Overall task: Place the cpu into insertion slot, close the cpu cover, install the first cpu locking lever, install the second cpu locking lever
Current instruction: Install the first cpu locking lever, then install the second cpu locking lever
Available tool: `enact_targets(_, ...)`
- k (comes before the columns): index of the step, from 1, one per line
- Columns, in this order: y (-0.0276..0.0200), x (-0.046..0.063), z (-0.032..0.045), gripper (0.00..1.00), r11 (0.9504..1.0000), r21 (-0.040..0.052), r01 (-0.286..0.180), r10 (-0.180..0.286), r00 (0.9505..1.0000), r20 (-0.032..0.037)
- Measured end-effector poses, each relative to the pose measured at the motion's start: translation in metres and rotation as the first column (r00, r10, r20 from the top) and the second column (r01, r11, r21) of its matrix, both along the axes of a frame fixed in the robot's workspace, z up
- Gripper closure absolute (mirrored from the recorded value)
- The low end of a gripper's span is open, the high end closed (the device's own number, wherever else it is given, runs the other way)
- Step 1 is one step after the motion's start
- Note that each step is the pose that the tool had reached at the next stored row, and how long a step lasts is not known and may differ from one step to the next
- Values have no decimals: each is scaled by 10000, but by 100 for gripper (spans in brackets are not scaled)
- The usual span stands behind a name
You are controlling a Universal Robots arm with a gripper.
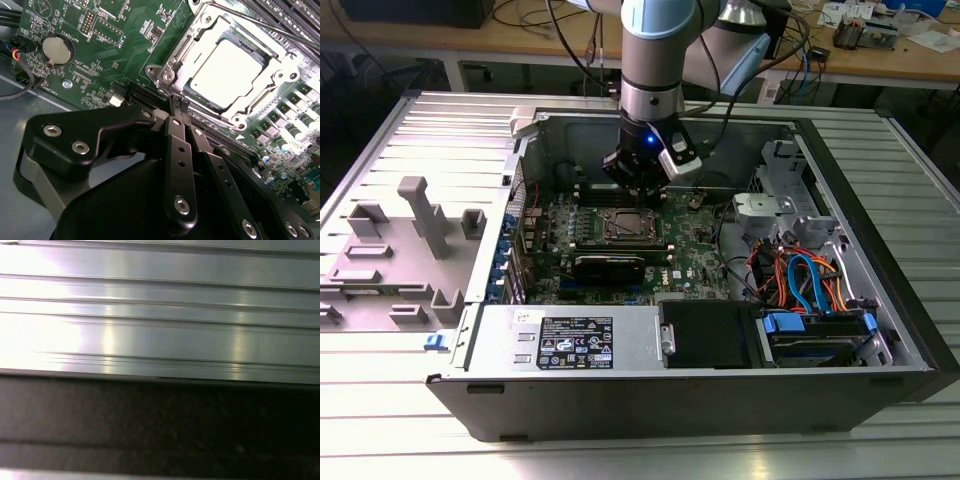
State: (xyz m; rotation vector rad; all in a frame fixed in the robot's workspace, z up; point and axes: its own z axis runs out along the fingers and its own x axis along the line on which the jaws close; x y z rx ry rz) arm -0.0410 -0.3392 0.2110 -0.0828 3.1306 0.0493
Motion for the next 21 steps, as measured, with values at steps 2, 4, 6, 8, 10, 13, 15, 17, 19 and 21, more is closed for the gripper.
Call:
enact_targets(2, -6, 0, 0, 89, 10000, -1, 2, -2, 10000, 0)
enact_targets(4, -10, 0, 0, 89, 10000, -2, 1, -1, 10000, -1)
enact_targets(6, -10, 0, 0, 89, 10000, -1, 1, -1, 10000, -1)
enact_targets(8, -10, 0, 1, 89, 10000, -2, 2, -2, 10000, -1)
enact_targets(10, -10, 0, 1, 89, 10000, -2, 1, -1, 10000, -1)
enact_targets(13, -13, -1, 0, 89, 10000, -1, 0, 0, 10000, 0)
enact_targets(15, -21, 0, 1, 89, 10000, -2, -1, 1, 10000, -1)
enact_targets(17, -52, -1, 1, 89, 10000, -2, 1, -1, 10000, -1)
enact_targets(19, -84, -1, 0, 89, 10000, -1, 2, -2, 10000, 0)
enact_targets(21, -86, -1, 0, 89, 10000, -2, 1, -1, 10000, -1)
